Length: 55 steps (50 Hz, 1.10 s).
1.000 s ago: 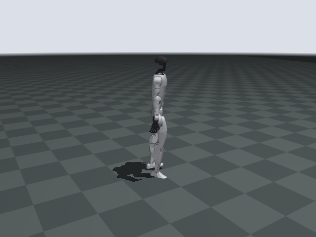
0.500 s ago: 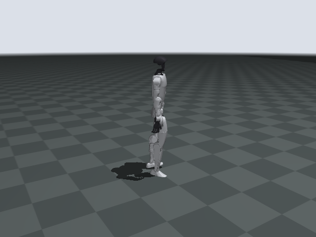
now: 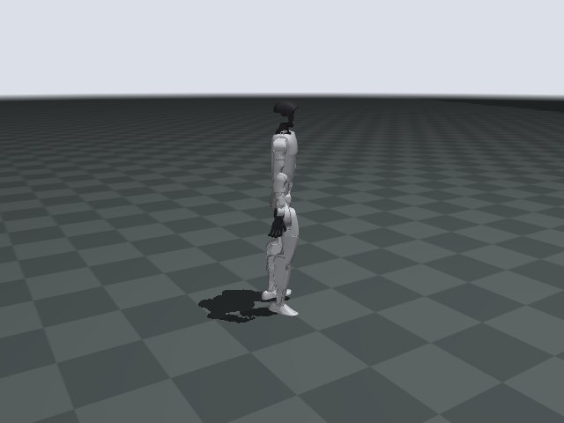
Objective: Upper body actions
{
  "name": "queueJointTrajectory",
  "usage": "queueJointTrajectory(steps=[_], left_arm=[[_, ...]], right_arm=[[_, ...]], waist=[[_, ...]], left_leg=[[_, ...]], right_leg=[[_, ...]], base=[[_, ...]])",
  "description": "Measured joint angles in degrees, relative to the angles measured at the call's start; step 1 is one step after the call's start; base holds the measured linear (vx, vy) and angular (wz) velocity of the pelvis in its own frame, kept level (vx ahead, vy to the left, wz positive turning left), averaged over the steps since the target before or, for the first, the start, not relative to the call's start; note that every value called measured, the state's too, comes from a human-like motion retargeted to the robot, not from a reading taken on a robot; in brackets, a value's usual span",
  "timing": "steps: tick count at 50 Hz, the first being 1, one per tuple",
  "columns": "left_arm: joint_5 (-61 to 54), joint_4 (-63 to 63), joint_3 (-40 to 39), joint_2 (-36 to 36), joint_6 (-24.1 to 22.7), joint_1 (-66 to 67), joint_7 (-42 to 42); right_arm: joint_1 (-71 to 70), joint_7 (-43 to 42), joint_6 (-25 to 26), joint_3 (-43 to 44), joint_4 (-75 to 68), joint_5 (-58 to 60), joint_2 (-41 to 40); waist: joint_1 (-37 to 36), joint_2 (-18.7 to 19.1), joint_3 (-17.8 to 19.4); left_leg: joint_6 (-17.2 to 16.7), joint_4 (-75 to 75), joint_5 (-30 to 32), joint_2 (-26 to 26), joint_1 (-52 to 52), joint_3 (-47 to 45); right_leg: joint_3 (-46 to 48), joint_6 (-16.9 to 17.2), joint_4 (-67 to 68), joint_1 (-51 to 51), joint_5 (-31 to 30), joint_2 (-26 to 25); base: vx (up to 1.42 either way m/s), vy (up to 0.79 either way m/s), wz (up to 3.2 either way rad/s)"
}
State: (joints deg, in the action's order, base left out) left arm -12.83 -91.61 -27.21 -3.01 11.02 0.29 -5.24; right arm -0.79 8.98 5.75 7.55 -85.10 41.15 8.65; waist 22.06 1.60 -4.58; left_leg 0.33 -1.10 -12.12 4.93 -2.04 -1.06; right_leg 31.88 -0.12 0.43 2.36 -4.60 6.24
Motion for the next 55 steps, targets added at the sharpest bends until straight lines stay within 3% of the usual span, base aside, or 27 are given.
queueJointTrajectory(steps=[55], left_arm=[[-0.3,0.3,0.1,-0.1,0.5,0.1,-0.1]], right_arm=[[-0.1,0.4,0.1,-0.4,0.3,0.4,-0.3]], waist=[[0.2,0.6,-0.6]], left_leg=[[0.0,0.0,0.5,0.1,-0.5,-0.2]], right_leg=[[0.4,0.4,-0.1,0.4,0.2,0.2]], base=[[0.00,0.00,0.00]])
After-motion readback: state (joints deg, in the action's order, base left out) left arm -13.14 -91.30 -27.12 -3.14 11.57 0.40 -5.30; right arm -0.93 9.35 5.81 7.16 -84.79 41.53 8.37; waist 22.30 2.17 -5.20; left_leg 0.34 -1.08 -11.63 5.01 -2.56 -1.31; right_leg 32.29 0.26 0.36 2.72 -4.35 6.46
